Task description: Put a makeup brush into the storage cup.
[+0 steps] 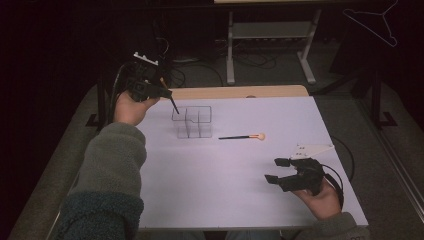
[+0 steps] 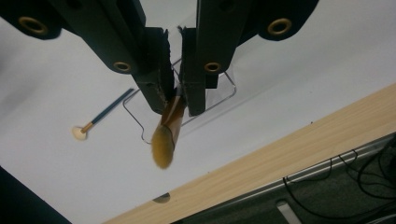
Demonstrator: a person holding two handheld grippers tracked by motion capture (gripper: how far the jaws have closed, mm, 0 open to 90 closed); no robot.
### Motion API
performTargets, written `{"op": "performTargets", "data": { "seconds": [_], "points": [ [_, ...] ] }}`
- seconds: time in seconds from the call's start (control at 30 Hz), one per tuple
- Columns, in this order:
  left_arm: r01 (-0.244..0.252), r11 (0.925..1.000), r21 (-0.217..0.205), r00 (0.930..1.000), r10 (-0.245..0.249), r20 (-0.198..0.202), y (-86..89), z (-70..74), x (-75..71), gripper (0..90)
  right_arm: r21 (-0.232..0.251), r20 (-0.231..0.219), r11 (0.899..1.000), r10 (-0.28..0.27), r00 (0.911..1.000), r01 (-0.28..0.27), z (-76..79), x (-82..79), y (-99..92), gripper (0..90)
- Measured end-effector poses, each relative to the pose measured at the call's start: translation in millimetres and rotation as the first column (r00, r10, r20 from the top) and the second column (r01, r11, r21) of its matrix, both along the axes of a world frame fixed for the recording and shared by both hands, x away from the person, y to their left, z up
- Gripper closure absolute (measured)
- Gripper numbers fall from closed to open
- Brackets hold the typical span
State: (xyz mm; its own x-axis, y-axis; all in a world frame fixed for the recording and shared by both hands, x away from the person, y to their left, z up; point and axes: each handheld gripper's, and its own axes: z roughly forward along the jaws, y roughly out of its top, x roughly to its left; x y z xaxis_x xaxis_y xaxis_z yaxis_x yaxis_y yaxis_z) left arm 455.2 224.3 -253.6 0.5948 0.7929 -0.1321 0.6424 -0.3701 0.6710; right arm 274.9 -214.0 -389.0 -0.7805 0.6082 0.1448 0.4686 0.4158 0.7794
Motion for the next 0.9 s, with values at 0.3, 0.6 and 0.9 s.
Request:
{"op": "performTargets", "data": {
  "seconds": [0.3, 0.6, 0.9],
  "points": [
    [-0.033, 0.9993, -0.019, 0.9993, 0.033, -0.016, 1.9, -17.4, 5.8, 83.2, 0.001, 0.002, 1.0, 0.0, 1.0, 0.0, -0.4, 0.5, -0.6, 29.6],
    [-0.047, 0.9986, -0.024, 0.9984, 0.046, -0.033, 3.3, -26.4, 7.4, 83.2, -0.001, 0.0, 1.0, 0.004, 1.0, -0.004, -0.6, 0.7, 0.8, 29.3],
    [-0.045, 0.9985, -0.033, 0.9982, 0.043, -0.042, 0.4, -36.3, 7.1, 83.1, -0.005, 0.001, 1.0, 0.011, 0.9999, -0.011, -0.7, 0.9, 2.3, 29.3]
  ]
}}
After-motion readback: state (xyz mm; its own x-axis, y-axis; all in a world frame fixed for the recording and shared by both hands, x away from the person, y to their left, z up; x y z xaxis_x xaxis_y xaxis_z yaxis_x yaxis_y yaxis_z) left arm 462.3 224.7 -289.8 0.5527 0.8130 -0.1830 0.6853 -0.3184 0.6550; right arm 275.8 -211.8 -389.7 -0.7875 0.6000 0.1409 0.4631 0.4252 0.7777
